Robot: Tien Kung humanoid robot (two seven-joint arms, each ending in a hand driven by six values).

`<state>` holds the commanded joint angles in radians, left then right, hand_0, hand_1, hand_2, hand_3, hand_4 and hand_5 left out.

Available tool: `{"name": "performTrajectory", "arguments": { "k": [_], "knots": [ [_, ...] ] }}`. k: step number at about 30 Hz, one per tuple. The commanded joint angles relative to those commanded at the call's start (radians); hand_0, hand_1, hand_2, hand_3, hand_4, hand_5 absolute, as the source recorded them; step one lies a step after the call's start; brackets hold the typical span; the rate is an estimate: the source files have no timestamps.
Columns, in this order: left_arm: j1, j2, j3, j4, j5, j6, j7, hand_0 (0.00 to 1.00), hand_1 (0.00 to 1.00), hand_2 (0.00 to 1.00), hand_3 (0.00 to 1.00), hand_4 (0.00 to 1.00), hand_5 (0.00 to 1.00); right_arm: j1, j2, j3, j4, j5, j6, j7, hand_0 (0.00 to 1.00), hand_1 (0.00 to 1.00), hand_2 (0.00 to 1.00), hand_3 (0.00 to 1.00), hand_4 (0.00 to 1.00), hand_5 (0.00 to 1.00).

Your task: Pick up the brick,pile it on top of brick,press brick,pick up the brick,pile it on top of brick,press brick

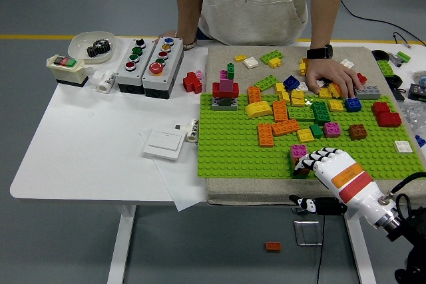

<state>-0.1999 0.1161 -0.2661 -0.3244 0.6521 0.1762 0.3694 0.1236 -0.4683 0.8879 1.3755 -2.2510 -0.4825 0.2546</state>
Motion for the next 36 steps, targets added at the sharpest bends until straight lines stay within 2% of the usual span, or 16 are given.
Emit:
{"name": "performTrajectory", "arguments": {
  "k": [14, 26, 27, 29, 32, 33, 36],
  "knots": [
    [-0.003, 0.000, 0.003, 0.000, -0.006, 0.000, -0.002, 0.862, 0.813, 0.817, 0.620, 0.713, 0.679, 0.001, 0.002, 0.001, -0.002, -0.003, -0.004, 0.001, 0.575, 0.538, 0.560, 0.521, 0.857, 0.504],
    [0.000, -0.002, 0.001, 0.002, -0.005, -0.002, -0.002, 0.862, 0.814, 0.817, 0.622, 0.714, 0.678, 0.004, 0.005, 0.025, 0.027, 0.048, -0.061, 0.028, 0.611, 0.564, 0.594, 0.552, 0.864, 0.501],
    [0.000, -0.002, 0.001, 0.002, -0.005, -0.002, -0.002, 0.862, 0.814, 0.817, 0.622, 0.714, 0.678, 0.004, 0.005, 0.025, 0.028, 0.048, -0.061, 0.029, 0.653, 0.593, 0.647, 0.602, 0.874, 0.503],
    [0.002, -0.002, 0.000, 0.003, -0.004, -0.003, -0.002, 0.862, 0.814, 0.817, 0.622, 0.714, 0.678, 0.008, 0.005, 0.035, 0.034, 0.069, -0.081, 0.038, 0.653, 0.593, 0.647, 0.602, 0.874, 0.503],
    [0.006, -0.002, -0.003, 0.004, 0.001, -0.005, 0.000, 0.862, 0.814, 0.817, 0.622, 0.714, 0.678, 0.030, 0.008, 0.056, 0.020, 0.063, -0.082, 0.007, 0.653, 0.593, 0.647, 0.602, 0.874, 0.503],
    [0.006, -0.002, -0.003, 0.004, 0.002, -0.005, 0.000, 0.862, 0.813, 0.817, 0.621, 0.714, 0.679, 0.034, 0.008, 0.059, 0.017, 0.060, -0.081, -0.003, 0.707, 0.639, 0.707, 0.731, 0.877, 0.512],
    [0.010, -0.002, -0.004, 0.004, 0.002, -0.005, 0.000, 0.862, 0.813, 0.817, 0.621, 0.714, 0.679, 0.079, 0.000, 0.077, -0.015, 0.033, -0.044, -0.088, 0.707, 0.639, 0.707, 0.731, 0.877, 0.512]
  ]
}}
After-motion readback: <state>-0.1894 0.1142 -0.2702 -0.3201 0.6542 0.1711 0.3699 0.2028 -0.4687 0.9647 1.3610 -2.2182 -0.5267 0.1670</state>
